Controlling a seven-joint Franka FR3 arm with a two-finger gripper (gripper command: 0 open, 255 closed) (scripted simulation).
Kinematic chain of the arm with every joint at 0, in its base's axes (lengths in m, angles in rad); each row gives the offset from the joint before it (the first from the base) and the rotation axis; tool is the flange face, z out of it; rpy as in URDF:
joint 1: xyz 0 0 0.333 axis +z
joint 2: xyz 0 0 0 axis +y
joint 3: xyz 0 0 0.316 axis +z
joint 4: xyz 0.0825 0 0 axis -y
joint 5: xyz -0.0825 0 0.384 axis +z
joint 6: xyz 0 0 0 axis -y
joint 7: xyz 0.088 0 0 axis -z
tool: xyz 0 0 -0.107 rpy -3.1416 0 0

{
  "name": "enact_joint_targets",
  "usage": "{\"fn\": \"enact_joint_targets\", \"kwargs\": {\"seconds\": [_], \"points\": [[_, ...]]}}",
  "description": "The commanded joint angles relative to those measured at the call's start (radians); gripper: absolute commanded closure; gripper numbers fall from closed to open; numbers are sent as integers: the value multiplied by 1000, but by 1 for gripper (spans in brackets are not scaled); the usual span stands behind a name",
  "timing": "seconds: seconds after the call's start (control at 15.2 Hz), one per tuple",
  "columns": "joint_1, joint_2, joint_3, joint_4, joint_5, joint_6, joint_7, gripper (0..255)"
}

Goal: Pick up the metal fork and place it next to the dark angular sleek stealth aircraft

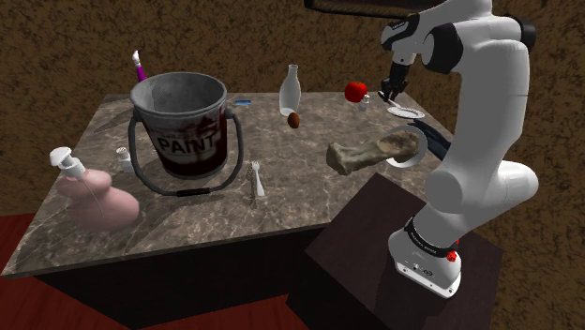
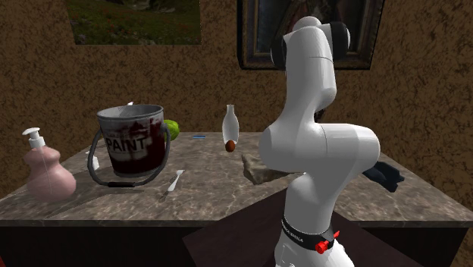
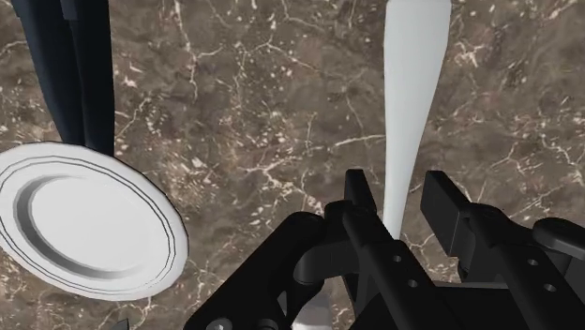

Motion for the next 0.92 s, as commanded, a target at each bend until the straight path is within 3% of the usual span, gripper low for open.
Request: {"fn": "enact_joint_targets", "kwargs": {"seconds": [0.0,0.86], "points": [[-2,15,3,-5,5,19,-2,255],[-11,96,23,-55,34,146,-14,255]]}}
